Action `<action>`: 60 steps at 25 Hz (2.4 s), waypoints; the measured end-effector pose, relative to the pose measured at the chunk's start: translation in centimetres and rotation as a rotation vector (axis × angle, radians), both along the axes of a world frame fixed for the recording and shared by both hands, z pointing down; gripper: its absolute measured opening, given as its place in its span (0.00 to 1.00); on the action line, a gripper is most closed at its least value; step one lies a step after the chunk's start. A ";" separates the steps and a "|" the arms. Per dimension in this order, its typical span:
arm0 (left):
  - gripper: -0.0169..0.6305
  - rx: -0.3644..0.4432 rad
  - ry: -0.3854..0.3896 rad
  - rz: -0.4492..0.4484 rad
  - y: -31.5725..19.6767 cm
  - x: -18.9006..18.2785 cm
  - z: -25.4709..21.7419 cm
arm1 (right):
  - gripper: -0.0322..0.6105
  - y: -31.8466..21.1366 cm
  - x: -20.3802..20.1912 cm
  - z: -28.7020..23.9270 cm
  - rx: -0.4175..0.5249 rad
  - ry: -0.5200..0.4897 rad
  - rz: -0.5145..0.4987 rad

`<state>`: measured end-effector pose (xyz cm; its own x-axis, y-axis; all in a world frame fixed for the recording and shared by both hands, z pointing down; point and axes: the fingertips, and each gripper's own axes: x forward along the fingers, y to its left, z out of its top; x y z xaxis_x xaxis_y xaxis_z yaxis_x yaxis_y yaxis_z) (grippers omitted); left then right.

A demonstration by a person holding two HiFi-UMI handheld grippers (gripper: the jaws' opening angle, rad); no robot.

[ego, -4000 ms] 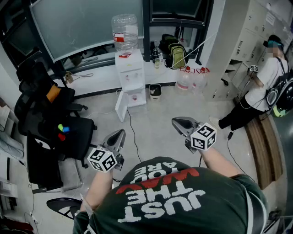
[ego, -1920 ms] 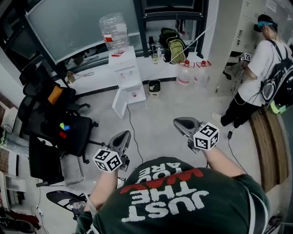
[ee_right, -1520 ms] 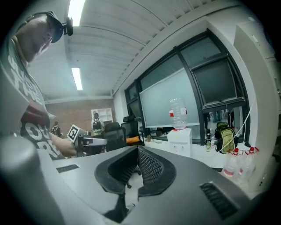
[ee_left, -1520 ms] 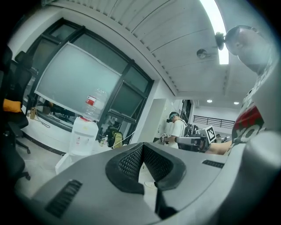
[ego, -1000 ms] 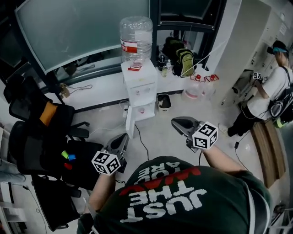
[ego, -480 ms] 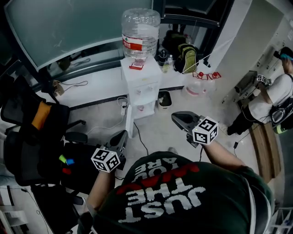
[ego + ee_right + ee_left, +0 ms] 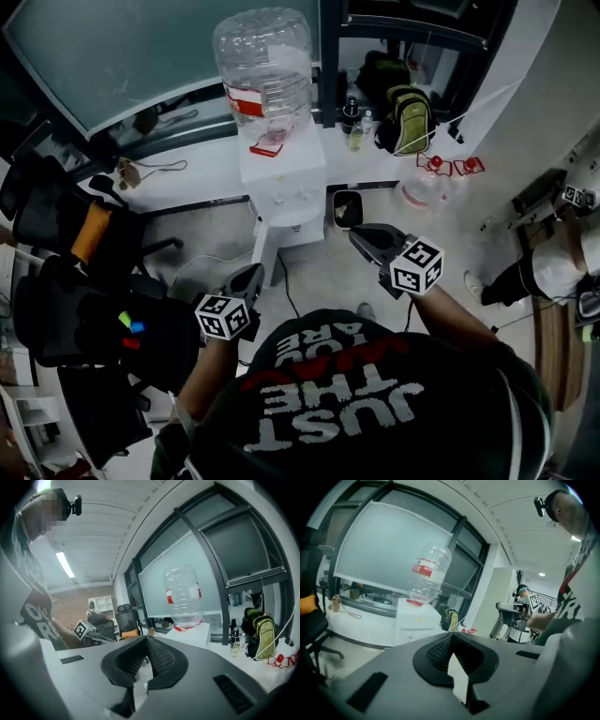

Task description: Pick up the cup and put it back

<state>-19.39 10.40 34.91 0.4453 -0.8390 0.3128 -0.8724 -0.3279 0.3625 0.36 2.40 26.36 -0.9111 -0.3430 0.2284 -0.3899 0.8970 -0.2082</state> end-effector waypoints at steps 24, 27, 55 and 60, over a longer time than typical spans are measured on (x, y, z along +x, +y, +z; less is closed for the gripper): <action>0.04 -0.406 -0.451 0.137 -23.9 2.6 42.5 | 0.10 -19.9 4.0 36.2 -0.076 0.158 0.090; 0.04 -0.442 -0.429 0.143 -23.8 0.4 49.6 | 0.11 -20.3 1.9 42.7 -0.093 0.156 0.118; 0.20 -0.367 -0.988 0.348 -39.3 -1.1 80.6 | 0.11 -18.4 1.3 74.0 -0.209 0.169 -0.034; 0.26 -0.328 -1.102 0.491 -39.6 -0.5 82.5 | 0.10 -18.2 1.4 74.8 -0.235 0.175 -0.023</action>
<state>-19.92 -29.24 117.45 0.0569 -0.4706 0.8805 -0.5746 -0.7366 -0.3566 1.77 -15.82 101.21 -0.8579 -0.2421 0.4533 -0.4185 0.8410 -0.3429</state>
